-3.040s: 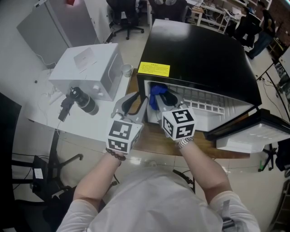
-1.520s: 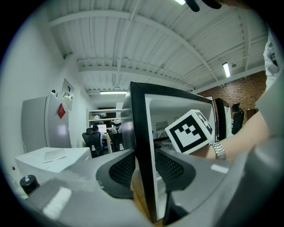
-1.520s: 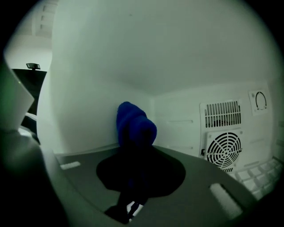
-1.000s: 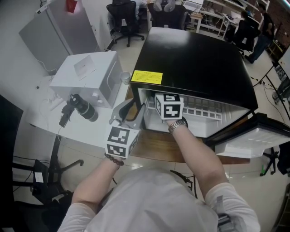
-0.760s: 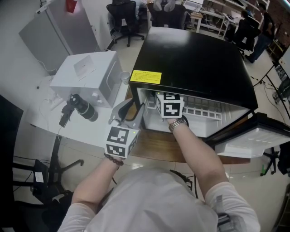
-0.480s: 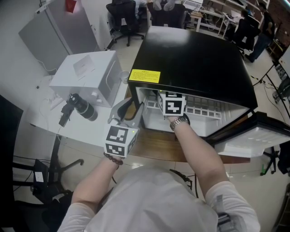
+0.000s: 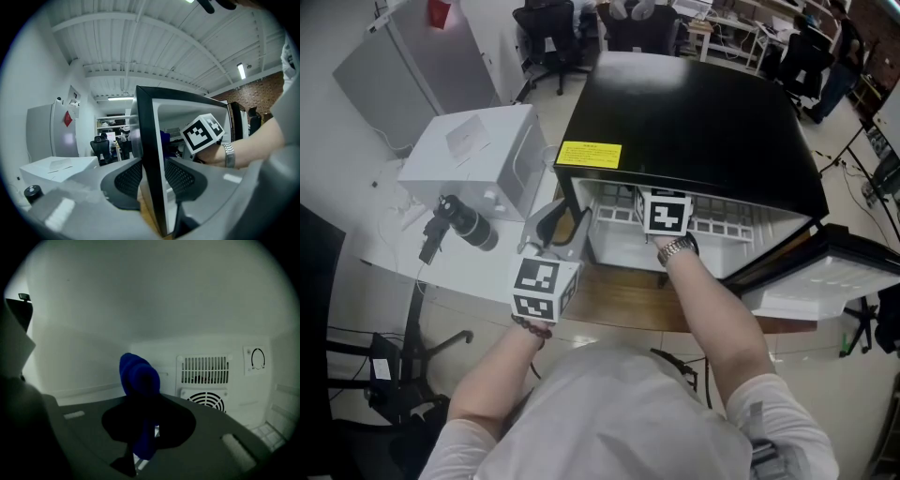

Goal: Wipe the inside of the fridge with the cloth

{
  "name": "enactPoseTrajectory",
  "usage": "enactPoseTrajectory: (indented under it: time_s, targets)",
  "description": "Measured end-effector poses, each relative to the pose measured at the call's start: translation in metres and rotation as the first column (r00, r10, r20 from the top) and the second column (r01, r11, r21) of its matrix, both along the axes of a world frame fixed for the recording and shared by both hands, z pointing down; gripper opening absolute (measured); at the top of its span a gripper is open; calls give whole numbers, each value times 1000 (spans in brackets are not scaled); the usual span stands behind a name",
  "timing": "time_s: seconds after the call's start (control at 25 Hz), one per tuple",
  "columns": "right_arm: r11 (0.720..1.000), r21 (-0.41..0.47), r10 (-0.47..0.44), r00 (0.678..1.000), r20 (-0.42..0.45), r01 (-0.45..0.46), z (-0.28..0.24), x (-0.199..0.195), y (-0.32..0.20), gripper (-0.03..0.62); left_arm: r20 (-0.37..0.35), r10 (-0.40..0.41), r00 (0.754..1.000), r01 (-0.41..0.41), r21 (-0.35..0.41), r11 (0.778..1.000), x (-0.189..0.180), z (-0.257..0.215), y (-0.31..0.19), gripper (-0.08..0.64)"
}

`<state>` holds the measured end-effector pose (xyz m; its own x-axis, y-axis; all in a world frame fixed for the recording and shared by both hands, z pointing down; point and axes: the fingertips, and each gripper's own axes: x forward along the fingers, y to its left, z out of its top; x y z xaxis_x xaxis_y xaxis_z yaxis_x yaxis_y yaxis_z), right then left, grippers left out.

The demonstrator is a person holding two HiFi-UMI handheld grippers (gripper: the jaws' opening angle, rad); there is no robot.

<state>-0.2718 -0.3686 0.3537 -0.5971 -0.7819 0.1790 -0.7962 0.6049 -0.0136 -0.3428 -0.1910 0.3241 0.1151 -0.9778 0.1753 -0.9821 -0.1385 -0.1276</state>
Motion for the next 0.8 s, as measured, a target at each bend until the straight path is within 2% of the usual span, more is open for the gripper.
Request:
enactPoseTrajectory:
  time_s: [0.8]
  targets:
    - [995, -5, 100, 995, -4, -100, 1, 60, -13, 60, -5, -19, 1000, 19, 3, 1000, -3, 5, -2, 148]
